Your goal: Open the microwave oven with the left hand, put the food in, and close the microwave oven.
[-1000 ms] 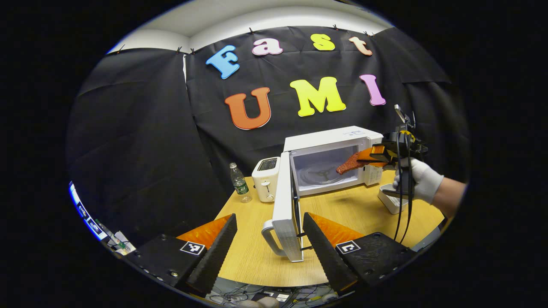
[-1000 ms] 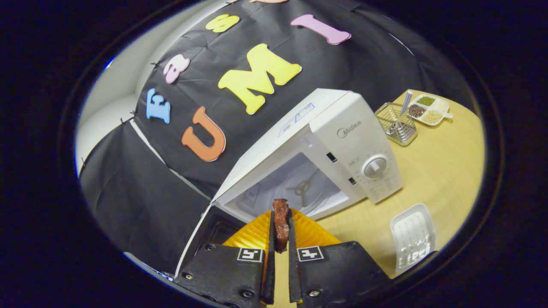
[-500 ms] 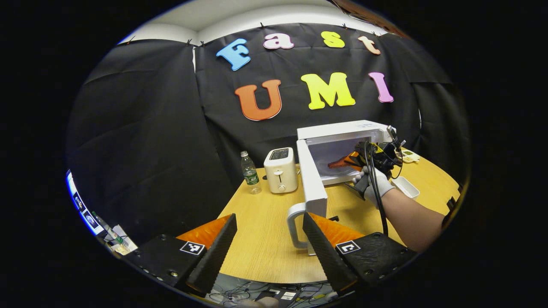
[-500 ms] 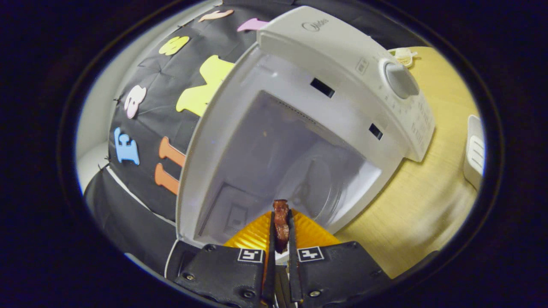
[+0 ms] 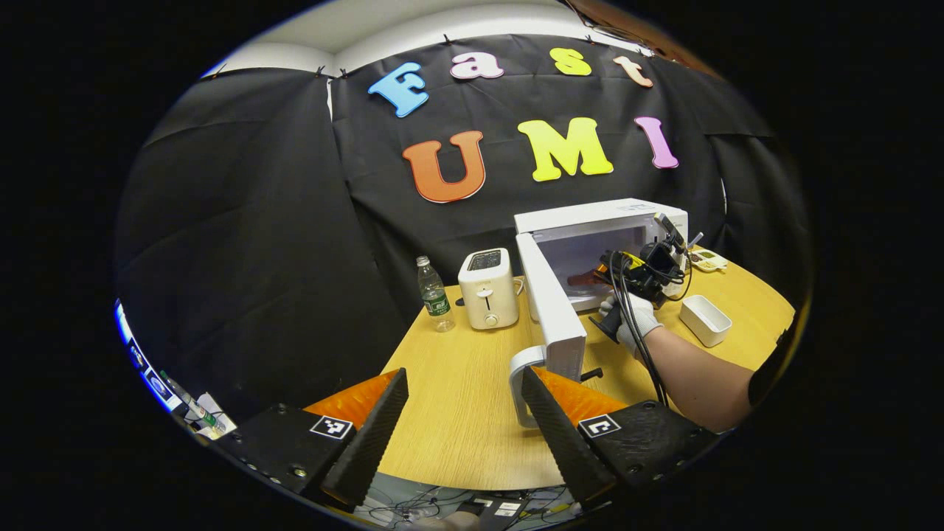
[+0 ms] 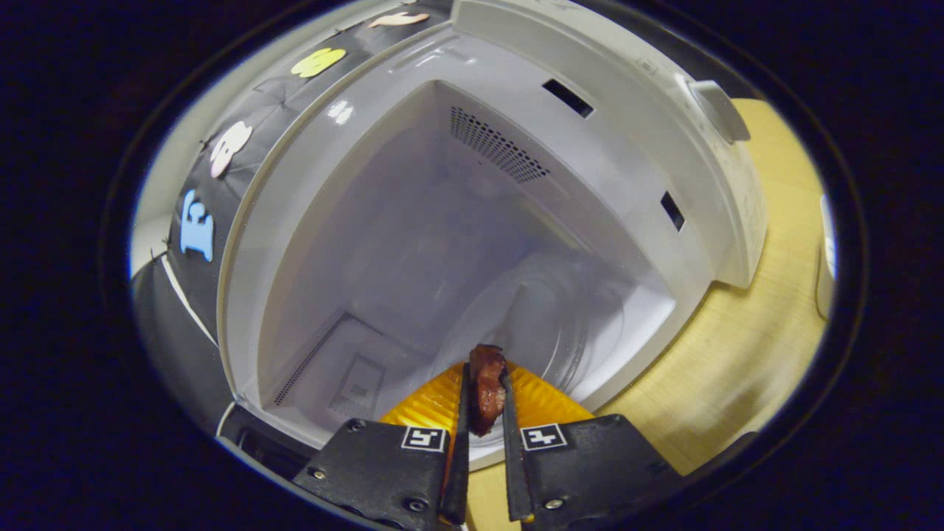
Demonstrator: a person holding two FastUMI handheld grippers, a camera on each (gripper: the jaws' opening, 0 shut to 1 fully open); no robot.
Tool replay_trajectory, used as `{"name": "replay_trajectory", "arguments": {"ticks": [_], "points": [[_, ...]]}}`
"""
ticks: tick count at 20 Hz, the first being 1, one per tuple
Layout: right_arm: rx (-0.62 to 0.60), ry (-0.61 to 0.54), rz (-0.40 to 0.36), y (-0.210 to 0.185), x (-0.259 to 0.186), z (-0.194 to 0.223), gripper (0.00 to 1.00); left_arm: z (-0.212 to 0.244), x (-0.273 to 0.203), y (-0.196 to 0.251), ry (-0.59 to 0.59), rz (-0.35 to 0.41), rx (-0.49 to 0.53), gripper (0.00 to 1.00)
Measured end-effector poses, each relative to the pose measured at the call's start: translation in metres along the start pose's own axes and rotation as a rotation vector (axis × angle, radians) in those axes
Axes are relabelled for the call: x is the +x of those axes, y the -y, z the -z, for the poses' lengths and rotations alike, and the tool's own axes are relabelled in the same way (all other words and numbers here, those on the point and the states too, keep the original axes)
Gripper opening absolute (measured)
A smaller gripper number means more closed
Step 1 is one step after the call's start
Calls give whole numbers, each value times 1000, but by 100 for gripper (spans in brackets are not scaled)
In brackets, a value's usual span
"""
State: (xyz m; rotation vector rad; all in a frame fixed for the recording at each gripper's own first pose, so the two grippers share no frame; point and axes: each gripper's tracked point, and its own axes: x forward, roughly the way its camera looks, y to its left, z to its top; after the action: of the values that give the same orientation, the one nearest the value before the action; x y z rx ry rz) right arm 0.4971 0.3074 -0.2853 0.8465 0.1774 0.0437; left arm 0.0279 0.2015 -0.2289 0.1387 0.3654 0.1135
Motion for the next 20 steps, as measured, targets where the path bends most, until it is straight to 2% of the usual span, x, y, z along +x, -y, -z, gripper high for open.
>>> {"name": "replay_trajectory", "arguments": {"ticks": [1, 4, 5, 6, 8, 10, 11, 12, 13, 14, 15, 16, 17, 18, 19, 20], "points": [[-30, -3, -6, -2, 1, -2, 25, 1, 1, 2, -5, 7, -1, 95], [-186, 16, 43, 7, 2, -9, 29, 1, 4, 3, -8, 4, 8, 95], [-234, 15, 58, 11, 4, -9, 22, 2, 5, 3, -10, 4, 4, 95], [-254, 5, 62, 13, 5, -8, 40, 3, 6, 4, -9, 4, 2, 95], [-266, 3, 66, 16, 3, -11, 46, 1, 10, 5, -5, -3, -3, 95], [-336, 36, 96, 21, 1, -22, 51, 2, 12, 7, -4, -4, -11, 95], [-370, 53, 95, 20, 0, -30, 57, 1, 12, 7, 0, -4, -6, 95], [-403, 65, 73, 14, 2, -28, 49, 1, 13, 7, 3, -5, 2, 95], [-419, 45, 63, 10, 0, -27, 56, 2, 14, 6, 2, -9, 7, 95], [-426, 35, 52, 7, -1, -25, 70, 3, 15, 7, 1, -9, 5, 95], [-429, 29, 47, 6, -2, -24, 62, 3, 15, 7, 1, -10, 1, 95], [-424, 23, 48, 6, -7, -24, 74, 2, 16, 9, 2, -7, -2, 95], [-425, 24, 48, 5, -12, -27, 68, 0, 17, 9, 8, -8, -4, 95], [-443, 14, 53, 3, -19, -29, 69, -2, 17, 9, 14, -7, -12, 95], [-476, 13, 46, -2, -28, -34, 78, -5, 17, 9, 25, -7, -21, 95], [-514, 19, 35, -8, -37, -41, 93, -9, 19, 9, 43, -6, -22, 95]]}}
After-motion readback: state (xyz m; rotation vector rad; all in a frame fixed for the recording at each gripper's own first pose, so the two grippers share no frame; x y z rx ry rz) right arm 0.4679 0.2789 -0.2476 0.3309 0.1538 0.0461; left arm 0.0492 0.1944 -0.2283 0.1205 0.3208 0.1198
